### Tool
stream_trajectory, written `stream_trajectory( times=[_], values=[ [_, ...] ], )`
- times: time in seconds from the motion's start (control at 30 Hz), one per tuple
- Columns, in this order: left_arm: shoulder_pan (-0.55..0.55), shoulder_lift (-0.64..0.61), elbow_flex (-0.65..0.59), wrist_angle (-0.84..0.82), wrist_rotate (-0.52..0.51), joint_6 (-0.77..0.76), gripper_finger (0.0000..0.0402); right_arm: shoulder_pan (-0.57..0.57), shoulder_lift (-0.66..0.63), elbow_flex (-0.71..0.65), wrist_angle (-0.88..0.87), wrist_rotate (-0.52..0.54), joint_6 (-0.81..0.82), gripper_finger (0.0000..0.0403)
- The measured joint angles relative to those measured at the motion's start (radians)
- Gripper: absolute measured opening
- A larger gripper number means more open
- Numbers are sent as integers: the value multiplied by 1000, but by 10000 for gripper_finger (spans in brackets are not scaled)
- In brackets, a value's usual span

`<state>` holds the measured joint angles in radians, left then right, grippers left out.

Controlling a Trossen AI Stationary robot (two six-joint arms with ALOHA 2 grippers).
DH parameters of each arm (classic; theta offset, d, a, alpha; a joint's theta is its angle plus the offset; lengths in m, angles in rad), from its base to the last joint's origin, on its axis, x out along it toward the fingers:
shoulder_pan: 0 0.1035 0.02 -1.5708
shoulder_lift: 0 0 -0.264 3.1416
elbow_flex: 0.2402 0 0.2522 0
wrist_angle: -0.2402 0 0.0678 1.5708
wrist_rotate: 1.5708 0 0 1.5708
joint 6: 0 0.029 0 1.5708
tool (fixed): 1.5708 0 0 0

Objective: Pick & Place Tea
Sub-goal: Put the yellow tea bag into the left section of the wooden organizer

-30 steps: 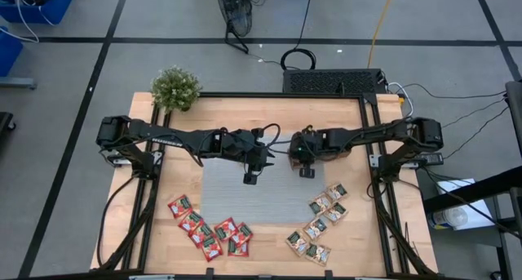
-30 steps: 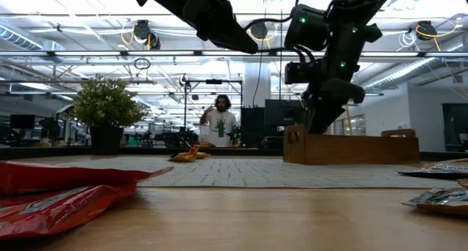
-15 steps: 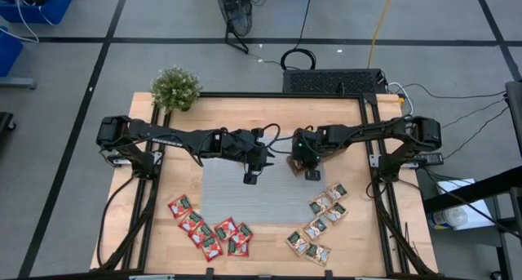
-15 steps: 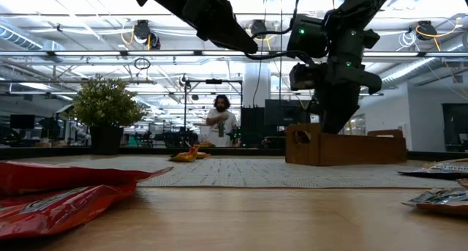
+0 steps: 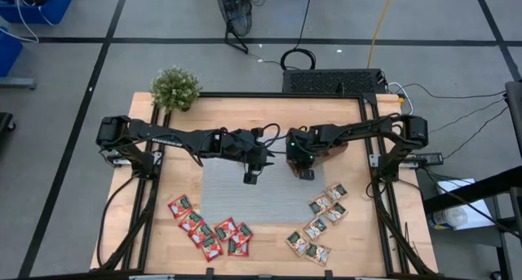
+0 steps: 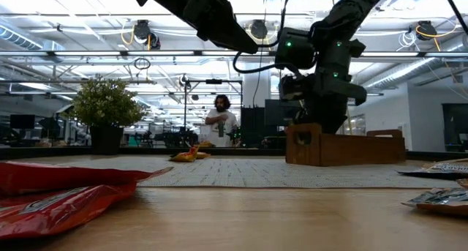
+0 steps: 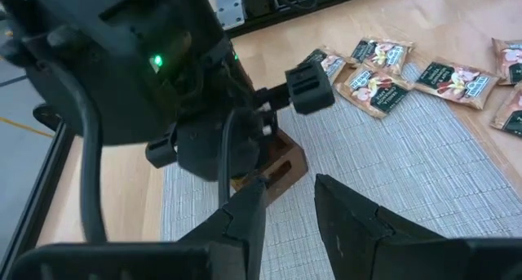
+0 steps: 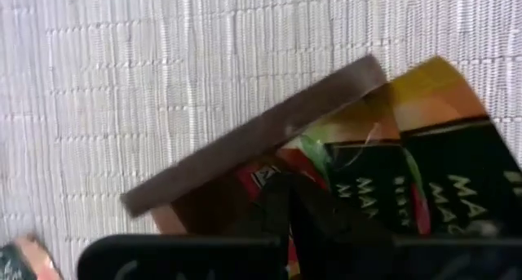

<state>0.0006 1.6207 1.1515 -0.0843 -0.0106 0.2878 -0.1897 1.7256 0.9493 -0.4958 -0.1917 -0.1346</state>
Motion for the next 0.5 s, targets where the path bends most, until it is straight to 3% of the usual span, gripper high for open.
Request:
stream_trajectory(
  times=[0.5],
  values=[
    [0, 0, 0, -3, 0, 5, 113, 107, -76, -8, 88, 442, 81, 0]
  ],
)
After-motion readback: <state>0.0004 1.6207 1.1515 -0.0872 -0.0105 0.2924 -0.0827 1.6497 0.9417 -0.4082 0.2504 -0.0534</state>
